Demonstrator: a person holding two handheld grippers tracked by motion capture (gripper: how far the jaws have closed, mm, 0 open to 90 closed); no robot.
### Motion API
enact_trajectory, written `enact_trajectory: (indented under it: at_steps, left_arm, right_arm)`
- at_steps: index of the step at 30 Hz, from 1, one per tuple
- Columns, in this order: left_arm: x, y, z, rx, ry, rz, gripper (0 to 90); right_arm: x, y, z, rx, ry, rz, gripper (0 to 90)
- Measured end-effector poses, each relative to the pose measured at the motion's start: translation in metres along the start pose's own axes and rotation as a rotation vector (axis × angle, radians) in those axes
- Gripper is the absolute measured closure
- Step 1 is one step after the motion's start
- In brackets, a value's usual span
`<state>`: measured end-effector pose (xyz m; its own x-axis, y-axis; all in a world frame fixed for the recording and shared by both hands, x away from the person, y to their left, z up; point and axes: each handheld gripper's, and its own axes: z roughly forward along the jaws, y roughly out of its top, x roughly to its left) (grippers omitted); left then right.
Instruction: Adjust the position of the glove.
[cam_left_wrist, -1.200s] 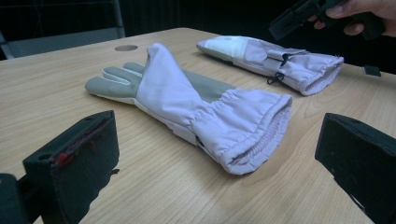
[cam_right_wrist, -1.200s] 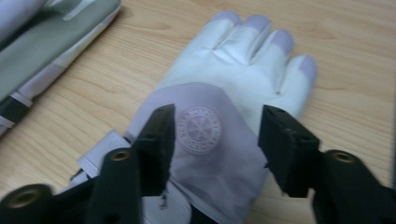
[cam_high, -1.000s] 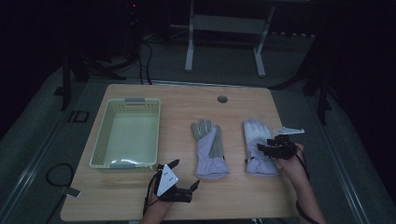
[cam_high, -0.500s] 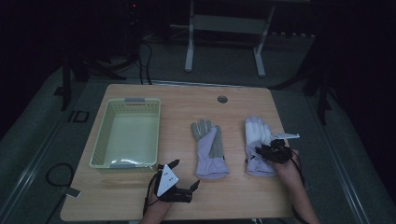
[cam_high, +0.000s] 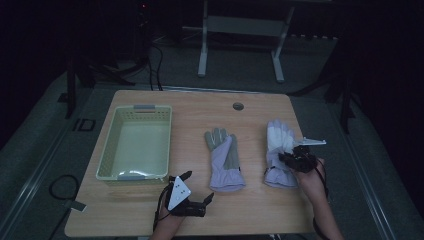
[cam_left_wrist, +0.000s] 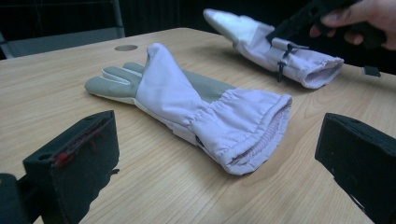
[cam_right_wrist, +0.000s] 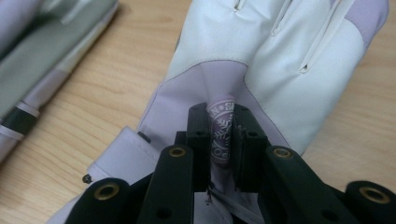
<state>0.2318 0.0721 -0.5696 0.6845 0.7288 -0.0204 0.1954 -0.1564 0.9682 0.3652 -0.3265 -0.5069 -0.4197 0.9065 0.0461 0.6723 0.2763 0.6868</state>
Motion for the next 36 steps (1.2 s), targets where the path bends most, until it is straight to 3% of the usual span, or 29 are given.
enact_trajectory:
  at_steps: [6, 18, 29, 32, 36]
  left_arm:
    - [0.000, 0.000, 0.000, -0.001, 0.001, -0.002, 0.0]
    - [0.000, 0.000, 0.000, -0.002, -0.001, 0.002, 0.0]
    - [0.000, 0.000, 0.000, -0.002, 0.001, 0.004, 0.0]
    - [0.000, 0.000, 0.000, -0.002, 0.001, 0.005, 0.0]
    - [0.000, 0.000, 0.000, -0.002, 0.000, 0.006, 0.0]
  right_arm:
    - [0.009, 0.018, -0.019, -0.038, 0.004, 0.005, 80.0]
    - [0.035, 0.048, -0.048, -0.087, 0.025, -0.030, 79.9]
    - [0.077, 0.069, -0.058, -0.115, 0.054, -0.048, 79.8]
    - [0.090, 0.073, -0.058, -0.119, 0.079, -0.045, 79.8]
    - [0.111, 0.078, -0.053, -0.105, 0.111, -0.078, 79.8]
